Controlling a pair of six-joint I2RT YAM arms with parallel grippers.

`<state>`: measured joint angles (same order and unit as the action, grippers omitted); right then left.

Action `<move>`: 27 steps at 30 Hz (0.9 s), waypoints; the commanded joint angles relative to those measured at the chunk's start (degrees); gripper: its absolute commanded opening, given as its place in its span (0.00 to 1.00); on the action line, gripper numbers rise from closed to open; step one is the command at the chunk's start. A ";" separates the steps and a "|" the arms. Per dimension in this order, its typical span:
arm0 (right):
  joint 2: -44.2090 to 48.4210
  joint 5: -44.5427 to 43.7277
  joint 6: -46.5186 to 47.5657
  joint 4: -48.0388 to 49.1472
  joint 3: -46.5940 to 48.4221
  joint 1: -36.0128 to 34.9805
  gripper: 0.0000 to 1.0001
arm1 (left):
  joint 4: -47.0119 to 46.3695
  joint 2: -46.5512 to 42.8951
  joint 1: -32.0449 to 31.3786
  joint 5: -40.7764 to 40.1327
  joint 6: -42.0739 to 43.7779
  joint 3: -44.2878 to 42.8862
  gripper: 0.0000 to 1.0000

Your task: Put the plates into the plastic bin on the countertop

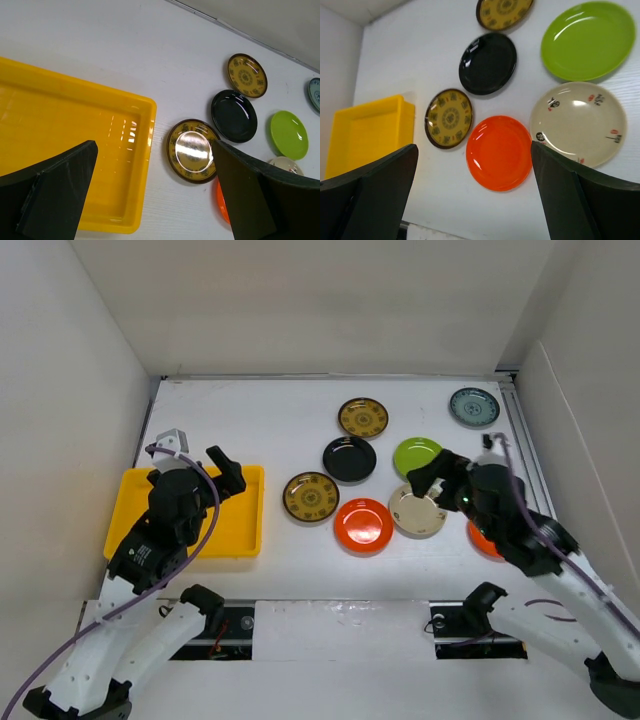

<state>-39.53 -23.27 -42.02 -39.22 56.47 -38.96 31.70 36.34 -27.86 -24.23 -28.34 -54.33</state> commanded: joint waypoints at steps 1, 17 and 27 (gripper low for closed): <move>-10.19 11.90 4.31 16.17 -4.69 2.21 1.00 | -2.44 0.23 0.00 0.59 0.74 0.27 1.00; -52.84 33.99 13.28 34.29 6.11 3.81 0.87 | -2.44 3.21 0.00 0.50 0.83 0.80 1.00; -63.39 39.00 15.30 34.30 11.65 4.33 0.76 | -2.44 3.21 0.00 0.50 1.36 0.80 1.00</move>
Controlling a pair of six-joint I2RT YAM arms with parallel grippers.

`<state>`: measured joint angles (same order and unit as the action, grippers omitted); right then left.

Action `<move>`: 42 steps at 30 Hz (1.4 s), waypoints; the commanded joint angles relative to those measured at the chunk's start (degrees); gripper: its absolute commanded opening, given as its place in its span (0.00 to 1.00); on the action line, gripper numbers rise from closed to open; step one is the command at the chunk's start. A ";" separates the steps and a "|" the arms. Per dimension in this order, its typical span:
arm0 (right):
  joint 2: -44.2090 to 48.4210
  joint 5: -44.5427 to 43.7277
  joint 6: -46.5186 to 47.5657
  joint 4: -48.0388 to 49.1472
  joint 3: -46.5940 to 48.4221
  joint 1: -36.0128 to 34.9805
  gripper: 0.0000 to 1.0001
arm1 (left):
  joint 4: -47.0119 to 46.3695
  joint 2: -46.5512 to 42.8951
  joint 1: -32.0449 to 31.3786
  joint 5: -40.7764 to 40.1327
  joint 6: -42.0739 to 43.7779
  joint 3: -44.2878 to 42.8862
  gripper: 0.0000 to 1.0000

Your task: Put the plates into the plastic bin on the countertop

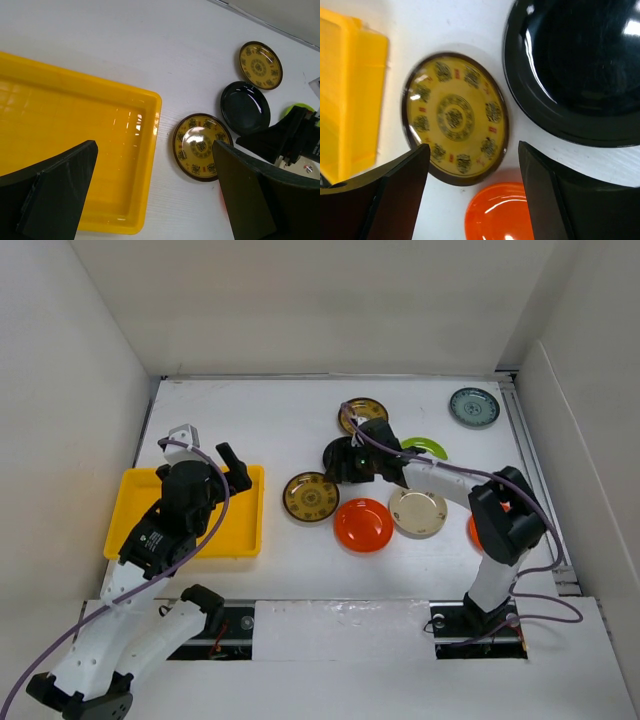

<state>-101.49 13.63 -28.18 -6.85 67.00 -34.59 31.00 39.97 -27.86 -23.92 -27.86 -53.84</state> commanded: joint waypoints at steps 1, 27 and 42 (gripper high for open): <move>-1.43 2.80 1.99 1.93 0.42 -0.04 0.76 | -1.74 -0.94 0.00 0.19 0.87 0.32 1.00; -10.83 5.18 0.41 6.32 -2.49 1.54 0.10 | -1.74 -0.41 0.00 0.72 0.87 0.32 1.00; 8.23 1.92 -7.41 2.03 -0.57 -0.04 0.00 | -3.93 2.65 0.00 6.85 3.07 -0.82 1.00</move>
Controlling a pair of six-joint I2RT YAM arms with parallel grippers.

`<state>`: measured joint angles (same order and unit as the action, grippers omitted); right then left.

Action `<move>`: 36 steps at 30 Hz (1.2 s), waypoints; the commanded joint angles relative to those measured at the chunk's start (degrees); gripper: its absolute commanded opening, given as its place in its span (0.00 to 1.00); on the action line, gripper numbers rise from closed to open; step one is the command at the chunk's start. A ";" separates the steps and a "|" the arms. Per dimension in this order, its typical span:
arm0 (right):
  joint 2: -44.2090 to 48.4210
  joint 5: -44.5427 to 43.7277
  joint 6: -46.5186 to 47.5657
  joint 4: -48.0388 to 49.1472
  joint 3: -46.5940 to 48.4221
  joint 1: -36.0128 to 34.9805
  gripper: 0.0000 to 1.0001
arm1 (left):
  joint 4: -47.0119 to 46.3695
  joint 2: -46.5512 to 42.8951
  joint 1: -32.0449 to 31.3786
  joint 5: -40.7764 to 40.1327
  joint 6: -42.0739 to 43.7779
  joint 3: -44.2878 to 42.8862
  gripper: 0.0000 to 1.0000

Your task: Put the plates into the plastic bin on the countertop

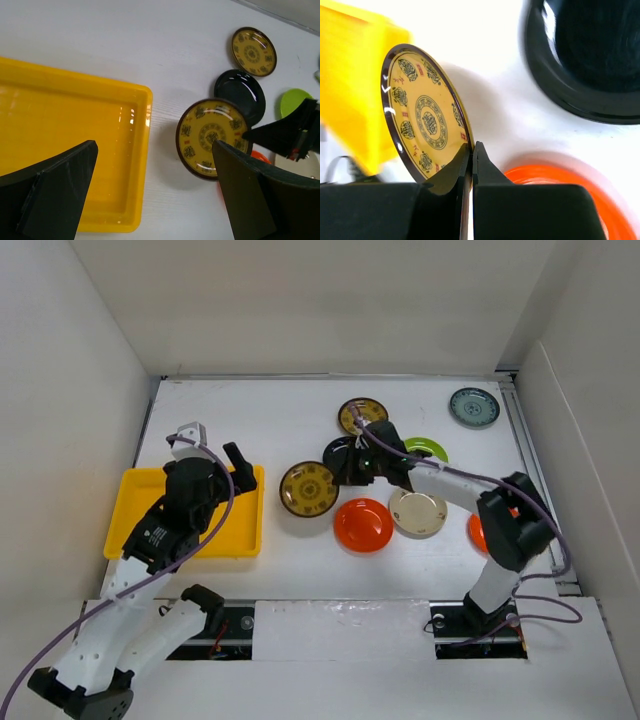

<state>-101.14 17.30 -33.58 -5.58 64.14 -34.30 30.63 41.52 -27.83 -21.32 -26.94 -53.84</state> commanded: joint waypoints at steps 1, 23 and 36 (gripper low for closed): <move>9.72 -0.79 -2.01 0.23 2.83 -0.32 0.00 | -5.39 1.72 -0.03 6.27 2.68 -0.82 1.00; 19.84 11.97 -3.59 5.76 1.78 -3.83 0.00 | -11.30 9.81 5.07 33.55 6.03 0.85 0.00; 21.50 -7.10 -4.12 0.67 -5.07 1.08 1.00 | -2.24 9.03 14.26 6.03 -17.52 0.13 0.00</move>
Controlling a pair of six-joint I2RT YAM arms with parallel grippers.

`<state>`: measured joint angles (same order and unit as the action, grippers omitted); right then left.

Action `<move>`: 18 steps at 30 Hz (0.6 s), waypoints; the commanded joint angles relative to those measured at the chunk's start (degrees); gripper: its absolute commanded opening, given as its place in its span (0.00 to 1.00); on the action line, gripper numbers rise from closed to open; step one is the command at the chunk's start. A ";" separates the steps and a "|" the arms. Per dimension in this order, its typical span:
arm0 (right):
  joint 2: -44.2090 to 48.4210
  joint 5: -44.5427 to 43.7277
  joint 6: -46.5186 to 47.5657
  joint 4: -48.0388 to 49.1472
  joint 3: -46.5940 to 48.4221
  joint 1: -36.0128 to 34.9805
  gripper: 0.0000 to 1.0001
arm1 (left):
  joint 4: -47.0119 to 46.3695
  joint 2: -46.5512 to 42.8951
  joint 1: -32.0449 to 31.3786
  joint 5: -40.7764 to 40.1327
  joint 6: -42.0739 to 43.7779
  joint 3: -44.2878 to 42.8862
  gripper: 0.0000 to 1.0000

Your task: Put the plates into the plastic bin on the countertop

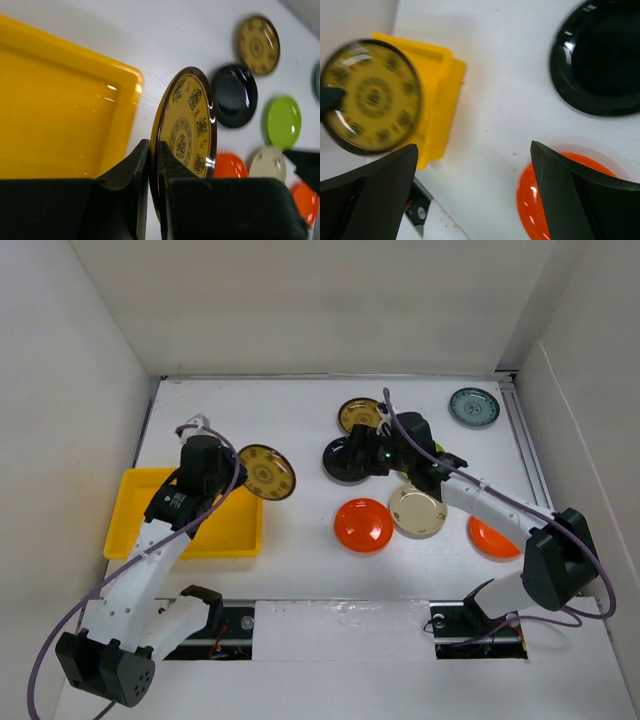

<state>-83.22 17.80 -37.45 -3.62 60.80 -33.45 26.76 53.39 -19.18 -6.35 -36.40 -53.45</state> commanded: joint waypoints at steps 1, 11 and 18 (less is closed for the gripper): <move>4.29 -8.13 -0.25 -1.83 -2.34 0.23 1.00 | 1.62 -3.54 7.73 -9.47 -9.29 2.27 0.00; 14.39 -8.66 0.80 -5.69 -8.58 0.23 1.00 | -0.04 -6.80 16.98 -15.62 -21.60 14.16 0.00; 25.19 -11.56 0.27 -11.14 -12.89 0.23 1.00 | -0.22 -2.50 16.98 -17.21 -23.63 17.24 0.59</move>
<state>-62.19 8.10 -37.34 -12.21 49.23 -33.04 28.10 50.50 -2.39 -21.10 -57.32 -36.73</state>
